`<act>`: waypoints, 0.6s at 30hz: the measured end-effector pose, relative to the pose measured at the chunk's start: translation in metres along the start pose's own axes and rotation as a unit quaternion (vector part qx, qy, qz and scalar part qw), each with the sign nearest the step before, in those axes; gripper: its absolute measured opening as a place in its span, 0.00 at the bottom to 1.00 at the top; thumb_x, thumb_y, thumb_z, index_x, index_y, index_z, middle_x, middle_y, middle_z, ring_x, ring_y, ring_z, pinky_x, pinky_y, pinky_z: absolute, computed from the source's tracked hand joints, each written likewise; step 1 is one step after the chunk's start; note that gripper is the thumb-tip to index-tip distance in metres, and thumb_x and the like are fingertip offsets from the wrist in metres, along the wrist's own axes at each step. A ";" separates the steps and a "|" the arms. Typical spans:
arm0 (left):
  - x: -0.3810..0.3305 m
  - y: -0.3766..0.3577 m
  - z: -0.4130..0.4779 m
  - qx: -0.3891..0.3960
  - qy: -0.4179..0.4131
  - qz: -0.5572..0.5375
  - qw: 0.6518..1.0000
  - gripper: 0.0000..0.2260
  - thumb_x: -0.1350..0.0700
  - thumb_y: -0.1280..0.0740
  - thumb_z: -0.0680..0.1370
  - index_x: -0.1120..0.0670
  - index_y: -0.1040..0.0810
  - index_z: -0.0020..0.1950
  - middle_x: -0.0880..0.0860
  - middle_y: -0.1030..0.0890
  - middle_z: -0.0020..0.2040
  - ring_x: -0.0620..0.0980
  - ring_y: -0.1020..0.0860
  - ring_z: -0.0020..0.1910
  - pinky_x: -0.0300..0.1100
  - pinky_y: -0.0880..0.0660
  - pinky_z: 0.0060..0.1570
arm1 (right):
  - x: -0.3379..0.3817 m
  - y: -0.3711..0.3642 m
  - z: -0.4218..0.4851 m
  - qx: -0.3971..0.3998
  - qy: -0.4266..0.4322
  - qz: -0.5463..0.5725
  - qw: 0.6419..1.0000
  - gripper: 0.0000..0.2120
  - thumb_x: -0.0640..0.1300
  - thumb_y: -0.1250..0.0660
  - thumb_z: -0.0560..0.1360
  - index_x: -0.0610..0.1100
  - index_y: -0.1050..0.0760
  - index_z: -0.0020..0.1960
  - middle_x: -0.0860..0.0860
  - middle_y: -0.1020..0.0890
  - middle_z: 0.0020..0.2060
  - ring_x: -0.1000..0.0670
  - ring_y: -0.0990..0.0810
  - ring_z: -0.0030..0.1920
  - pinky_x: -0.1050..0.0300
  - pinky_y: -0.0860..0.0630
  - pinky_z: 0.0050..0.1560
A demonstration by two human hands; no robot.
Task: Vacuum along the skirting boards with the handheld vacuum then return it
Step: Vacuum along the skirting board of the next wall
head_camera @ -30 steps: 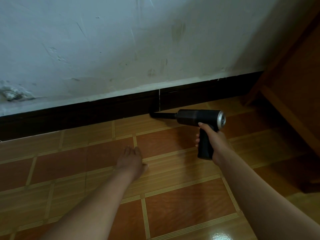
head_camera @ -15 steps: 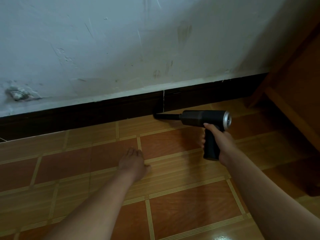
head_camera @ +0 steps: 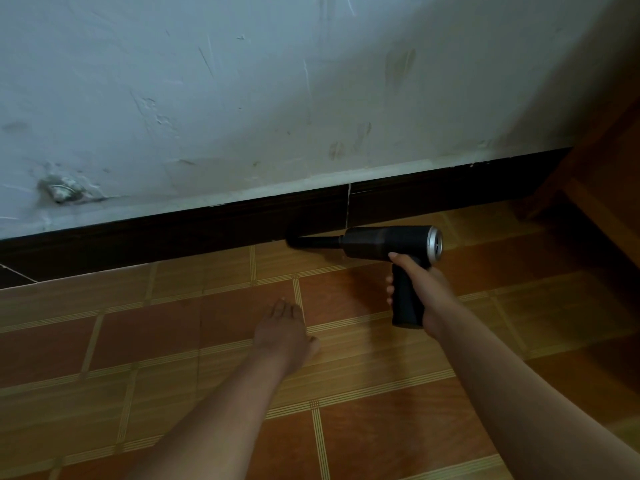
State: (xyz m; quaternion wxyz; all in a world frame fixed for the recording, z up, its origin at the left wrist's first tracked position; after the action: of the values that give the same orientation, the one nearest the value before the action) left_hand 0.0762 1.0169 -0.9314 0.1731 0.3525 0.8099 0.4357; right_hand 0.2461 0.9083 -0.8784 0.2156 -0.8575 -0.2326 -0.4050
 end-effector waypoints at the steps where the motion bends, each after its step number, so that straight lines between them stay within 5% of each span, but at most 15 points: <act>1: 0.001 -0.001 0.001 -0.002 -0.001 -0.002 1.000 0.33 0.42 0.49 0.80 0.61 0.53 0.77 0.59 0.51 0.78 0.53 0.54 0.77 0.46 0.56 0.75 | -0.001 -0.003 0.000 0.003 -0.001 0.000 1.000 0.07 0.45 0.32 0.74 0.43 0.26 0.48 0.47 0.22 0.32 0.51 0.24 0.29 0.59 0.26 0.28; 18: 0.002 0.013 -0.003 -0.074 -0.008 -0.037 0.997 0.27 0.48 0.48 0.82 0.59 0.50 0.77 0.56 0.46 0.77 0.52 0.51 0.77 0.46 0.54 0.74 | 0.010 0.031 -0.004 -0.030 0.010 0.012 0.999 0.10 0.45 0.32 0.73 0.40 0.25 0.51 0.46 0.22 0.32 0.52 0.24 0.27 0.60 0.25 0.26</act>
State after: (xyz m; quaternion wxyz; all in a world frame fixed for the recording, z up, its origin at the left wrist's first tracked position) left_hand 0.0786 1.0212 -0.9193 0.2211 0.3115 0.7866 0.4851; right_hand 0.2674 0.8830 -0.8733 0.1969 -0.8625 -0.2079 -0.4173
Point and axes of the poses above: each hand's wrist, its own z-axis towards the middle knuckle, its own y-axis out of the back of the hand, x = y × z, the point moved 7 cm from there along z, towards the middle knuckle
